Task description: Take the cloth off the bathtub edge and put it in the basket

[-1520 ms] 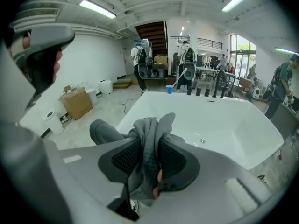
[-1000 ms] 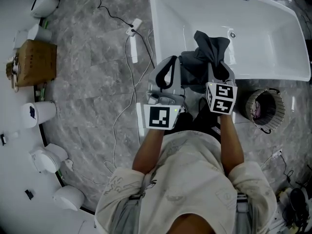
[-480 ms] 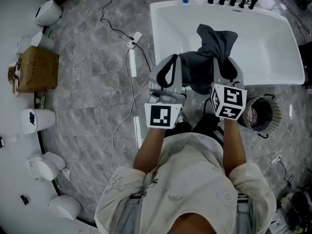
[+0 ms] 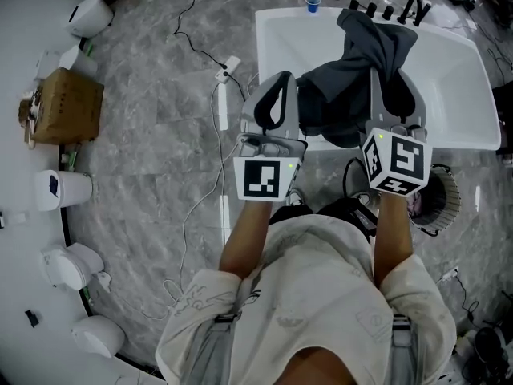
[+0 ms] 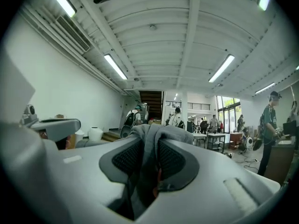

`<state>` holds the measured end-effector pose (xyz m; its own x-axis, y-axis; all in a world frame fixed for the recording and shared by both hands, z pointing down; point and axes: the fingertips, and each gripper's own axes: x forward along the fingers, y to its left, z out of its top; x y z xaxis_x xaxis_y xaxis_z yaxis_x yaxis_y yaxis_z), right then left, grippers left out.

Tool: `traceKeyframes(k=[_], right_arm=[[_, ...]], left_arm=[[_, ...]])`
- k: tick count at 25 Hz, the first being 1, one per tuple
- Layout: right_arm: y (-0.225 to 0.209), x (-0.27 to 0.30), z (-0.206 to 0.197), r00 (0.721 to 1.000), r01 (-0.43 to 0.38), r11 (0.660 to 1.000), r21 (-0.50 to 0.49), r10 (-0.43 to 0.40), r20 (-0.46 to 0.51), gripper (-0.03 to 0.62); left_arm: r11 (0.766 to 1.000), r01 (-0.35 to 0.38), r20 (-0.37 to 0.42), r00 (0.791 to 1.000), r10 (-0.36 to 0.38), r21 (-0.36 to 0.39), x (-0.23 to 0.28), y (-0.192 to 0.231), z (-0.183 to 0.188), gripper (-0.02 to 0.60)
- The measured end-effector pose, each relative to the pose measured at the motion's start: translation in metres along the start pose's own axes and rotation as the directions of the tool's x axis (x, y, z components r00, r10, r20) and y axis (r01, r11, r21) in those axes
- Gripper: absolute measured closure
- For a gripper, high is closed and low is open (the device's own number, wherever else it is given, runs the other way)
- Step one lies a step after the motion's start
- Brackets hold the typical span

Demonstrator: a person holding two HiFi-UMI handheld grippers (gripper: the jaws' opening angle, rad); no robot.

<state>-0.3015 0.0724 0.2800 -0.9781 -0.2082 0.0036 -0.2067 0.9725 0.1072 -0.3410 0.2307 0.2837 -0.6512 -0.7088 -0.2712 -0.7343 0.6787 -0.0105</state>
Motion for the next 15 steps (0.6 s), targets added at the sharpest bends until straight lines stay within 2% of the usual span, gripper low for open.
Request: traceKeyframes(k=[5,12,15], right_arm=[[-0.007,-0.007,0.024,0.997,0.020,1.000,0.002,-0.020,0.081,0.483],[-0.033,-0.010,0.033,0.995,0.050,0.999,-0.004,-0.049,0.089,0.482],[-0.054,-0.015,0.028,0.993,0.077,0.997,-0.005,-0.076,0.087,0.482]], left_arm=[[1.000,-0.006,0.016,1.000,0.006,0.025,0.003,0.001,0.013,0.583],[0.999,0.028,0.026,0.999,-0.029,0.032,0.023,-0.019,0.021,0.583],[0.999,0.047,0.025,0.999,-0.047,0.008,0.034,-0.038,0.016,0.583]])
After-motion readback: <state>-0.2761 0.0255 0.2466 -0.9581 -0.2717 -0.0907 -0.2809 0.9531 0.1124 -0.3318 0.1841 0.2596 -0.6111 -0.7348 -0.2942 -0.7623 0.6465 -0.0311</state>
